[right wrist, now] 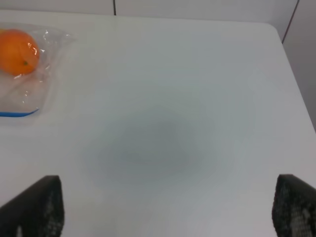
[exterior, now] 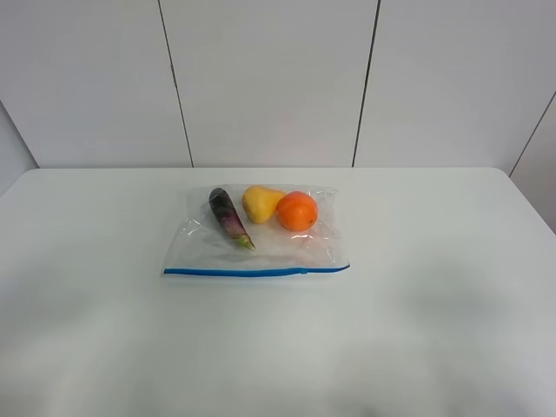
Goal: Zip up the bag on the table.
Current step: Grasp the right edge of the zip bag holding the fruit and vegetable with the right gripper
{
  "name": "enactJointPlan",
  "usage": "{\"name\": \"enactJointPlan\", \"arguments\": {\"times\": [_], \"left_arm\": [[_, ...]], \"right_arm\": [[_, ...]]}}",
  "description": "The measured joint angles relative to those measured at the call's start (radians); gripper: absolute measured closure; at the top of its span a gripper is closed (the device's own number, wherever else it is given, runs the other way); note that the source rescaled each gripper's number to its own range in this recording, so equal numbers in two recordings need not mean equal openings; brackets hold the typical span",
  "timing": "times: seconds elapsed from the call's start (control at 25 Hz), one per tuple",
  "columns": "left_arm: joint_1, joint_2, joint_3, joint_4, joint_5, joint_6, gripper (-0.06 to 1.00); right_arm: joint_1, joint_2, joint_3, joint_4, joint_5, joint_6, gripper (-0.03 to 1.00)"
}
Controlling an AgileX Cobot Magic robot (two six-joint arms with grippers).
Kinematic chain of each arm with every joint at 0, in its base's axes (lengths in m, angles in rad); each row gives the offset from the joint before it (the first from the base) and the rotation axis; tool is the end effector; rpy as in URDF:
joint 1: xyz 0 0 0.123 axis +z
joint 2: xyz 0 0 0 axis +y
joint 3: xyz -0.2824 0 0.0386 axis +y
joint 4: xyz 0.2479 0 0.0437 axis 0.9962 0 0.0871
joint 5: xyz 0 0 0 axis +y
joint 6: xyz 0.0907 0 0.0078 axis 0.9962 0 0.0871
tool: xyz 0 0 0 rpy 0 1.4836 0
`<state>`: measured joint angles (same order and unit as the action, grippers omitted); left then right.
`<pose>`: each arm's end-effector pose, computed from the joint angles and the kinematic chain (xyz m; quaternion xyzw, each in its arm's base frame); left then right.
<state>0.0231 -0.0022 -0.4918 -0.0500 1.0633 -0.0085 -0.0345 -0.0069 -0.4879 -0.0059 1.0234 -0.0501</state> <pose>-0.0043 -0.0041 0.2748 -0.0126 0.8551 -0.0212 0.5179 -0.0030 -0.0004 0.2768 -0.0065 0.8447 -0.0256 0.5346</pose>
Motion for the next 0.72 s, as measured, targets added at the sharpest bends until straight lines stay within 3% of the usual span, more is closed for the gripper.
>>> {"name": "enactJointPlan", "arguments": {"times": [0.44,0.72], "left_arm": [[0.000,0.000,0.000,0.000,0.000,0.000,-0.06],[0.000,0.000,0.000,0.000,0.000,0.000,-0.06]], "right_arm": [[0.000,0.024,0.000,0.006,-0.001,0.005,0.05],[0.000,0.401,-0.110,0.087,-0.058,0.012,0.05]]}}
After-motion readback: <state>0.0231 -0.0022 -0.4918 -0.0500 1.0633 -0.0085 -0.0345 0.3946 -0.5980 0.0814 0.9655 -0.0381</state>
